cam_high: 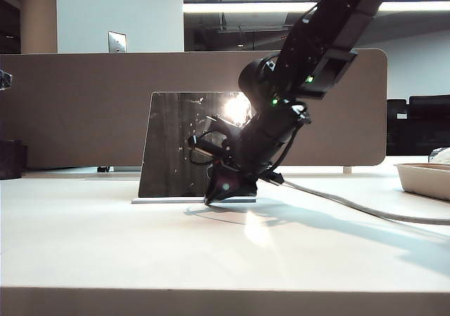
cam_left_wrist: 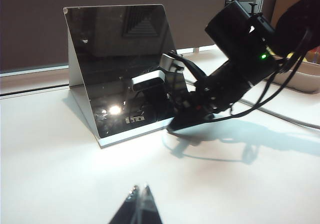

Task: Push the base of the mirror on the table to move it forward for a short distance.

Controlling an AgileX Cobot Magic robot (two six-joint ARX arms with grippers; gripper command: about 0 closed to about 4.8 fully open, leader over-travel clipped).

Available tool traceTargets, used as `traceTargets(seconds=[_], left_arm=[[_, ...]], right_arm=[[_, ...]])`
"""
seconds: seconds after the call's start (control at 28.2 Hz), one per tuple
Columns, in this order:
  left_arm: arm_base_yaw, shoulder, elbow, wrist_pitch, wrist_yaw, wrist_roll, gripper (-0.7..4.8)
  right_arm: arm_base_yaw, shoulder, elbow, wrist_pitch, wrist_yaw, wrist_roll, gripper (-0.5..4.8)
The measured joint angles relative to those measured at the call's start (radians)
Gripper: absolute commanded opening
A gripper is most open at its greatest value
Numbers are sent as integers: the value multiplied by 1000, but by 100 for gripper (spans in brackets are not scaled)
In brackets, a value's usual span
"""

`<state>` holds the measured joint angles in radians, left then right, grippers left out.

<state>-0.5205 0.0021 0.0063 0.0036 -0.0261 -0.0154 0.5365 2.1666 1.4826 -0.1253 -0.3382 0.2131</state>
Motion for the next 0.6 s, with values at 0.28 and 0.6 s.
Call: traceTargets(seconds=[0.28,0.6], left_arm=[[0,0,0,0,0,0,-1],[401,0,0,0,227,0,-1]], right_arm=[[86,-205,-8,-78,5,-5,-5],[167,-498,-11,-91,195,42,-5]])
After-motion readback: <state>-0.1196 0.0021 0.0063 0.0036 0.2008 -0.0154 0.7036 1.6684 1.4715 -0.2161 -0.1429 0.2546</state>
